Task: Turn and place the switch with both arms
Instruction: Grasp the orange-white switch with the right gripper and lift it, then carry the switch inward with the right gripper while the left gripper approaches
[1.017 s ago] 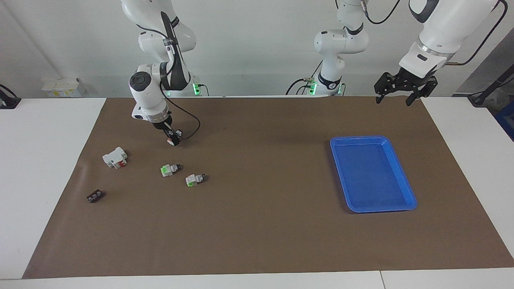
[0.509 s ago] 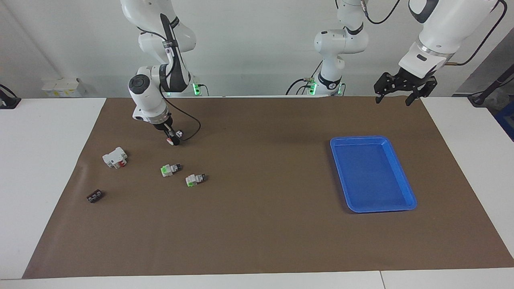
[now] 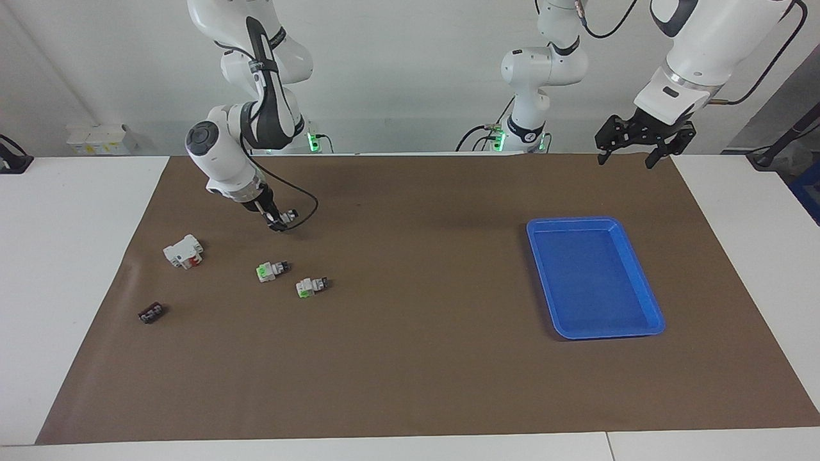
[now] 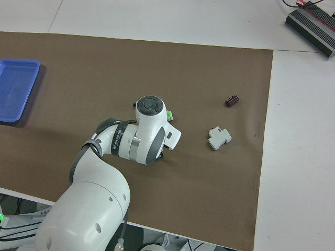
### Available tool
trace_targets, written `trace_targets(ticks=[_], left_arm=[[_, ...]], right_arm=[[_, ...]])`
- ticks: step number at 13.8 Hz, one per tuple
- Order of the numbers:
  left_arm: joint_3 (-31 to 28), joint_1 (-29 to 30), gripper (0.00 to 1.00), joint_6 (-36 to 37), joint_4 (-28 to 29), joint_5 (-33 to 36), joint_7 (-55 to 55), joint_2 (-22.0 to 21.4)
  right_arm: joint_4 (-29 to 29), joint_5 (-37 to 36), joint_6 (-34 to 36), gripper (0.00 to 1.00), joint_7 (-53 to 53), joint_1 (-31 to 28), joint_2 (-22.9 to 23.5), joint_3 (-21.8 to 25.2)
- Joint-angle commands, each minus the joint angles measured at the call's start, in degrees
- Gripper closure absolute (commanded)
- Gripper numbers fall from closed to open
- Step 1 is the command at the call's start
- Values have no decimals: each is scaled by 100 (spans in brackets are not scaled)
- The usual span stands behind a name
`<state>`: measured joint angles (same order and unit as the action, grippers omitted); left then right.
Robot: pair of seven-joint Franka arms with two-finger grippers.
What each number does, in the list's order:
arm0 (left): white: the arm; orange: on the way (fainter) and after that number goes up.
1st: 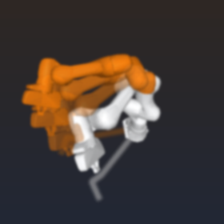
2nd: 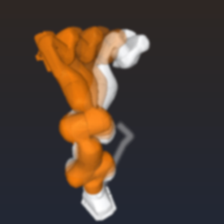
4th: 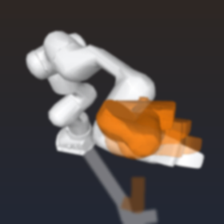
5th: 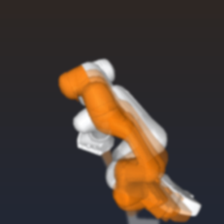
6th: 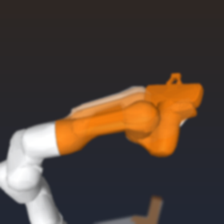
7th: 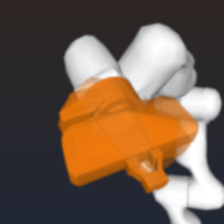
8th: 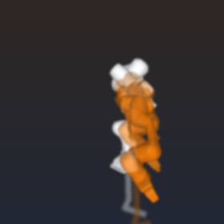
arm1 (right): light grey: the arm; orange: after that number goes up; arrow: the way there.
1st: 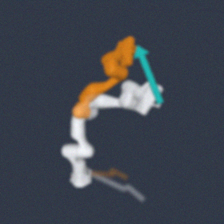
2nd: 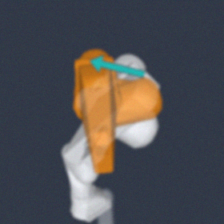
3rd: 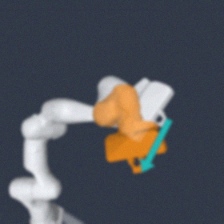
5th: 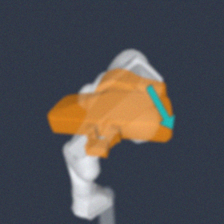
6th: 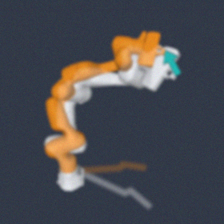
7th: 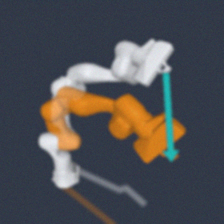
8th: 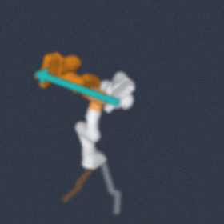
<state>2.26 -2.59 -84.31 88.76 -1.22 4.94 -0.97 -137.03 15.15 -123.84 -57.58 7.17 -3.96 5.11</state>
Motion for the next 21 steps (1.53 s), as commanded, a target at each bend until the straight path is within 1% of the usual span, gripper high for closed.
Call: trace_targets(ticks=[1,2,4,6,8,11,13,16,17,19,20,21], left_arm=[[11,-49,0,63,203,70,-63,-184],[20,-83,0,72,203,9,-63,-184],[20,-119,0,81,229,-150,-89,-193],[20,-128,1,55,239,-438,-351,-193],[20,-285,1,46,230,-720,-808,-193],[29,-391,1,2,256,-1308,-1809,-193],[38,-461,1,-181,570,-1852,-2634,-333],[55,-558,3,-639,1204,-2714,-3637,-597],[81,-576,5,-683,1266,-2986,-3953,-615],[379,-576,6,-972,1311,-3383,-5075,-641],[467,-585,6,-1183,1345,-3559,-5412,-633],[547,-585,8,-1306,1346,-3726,-5494,-633]], right_arm=[[1219,565,1112,100,-253,-23,387,-36],[1588,942,1395,100,-515,12,509,-36],[2135,1147,1757,100,-1121,108,703,-45],[2461,1541,2012,100,-1535,293,739,-54],[2707,2007,2092,100,-1948,477,739,-54],[3041,2622,2075,100,-2844,828,739,-54],[3191,2957,2040,100,-3389,1092,739,-54],[3402,3072,2066,100,-3916,1313,739,-71],[3472,3212,2031,100,-4145,1348,739,-150],[3491,3266,1873,100,-4427,1409,739,-360],[3482,3310,1620,100,-4533,1445,739,-483],[3473,3328,1409,100,-4638,1532,739,-537]])
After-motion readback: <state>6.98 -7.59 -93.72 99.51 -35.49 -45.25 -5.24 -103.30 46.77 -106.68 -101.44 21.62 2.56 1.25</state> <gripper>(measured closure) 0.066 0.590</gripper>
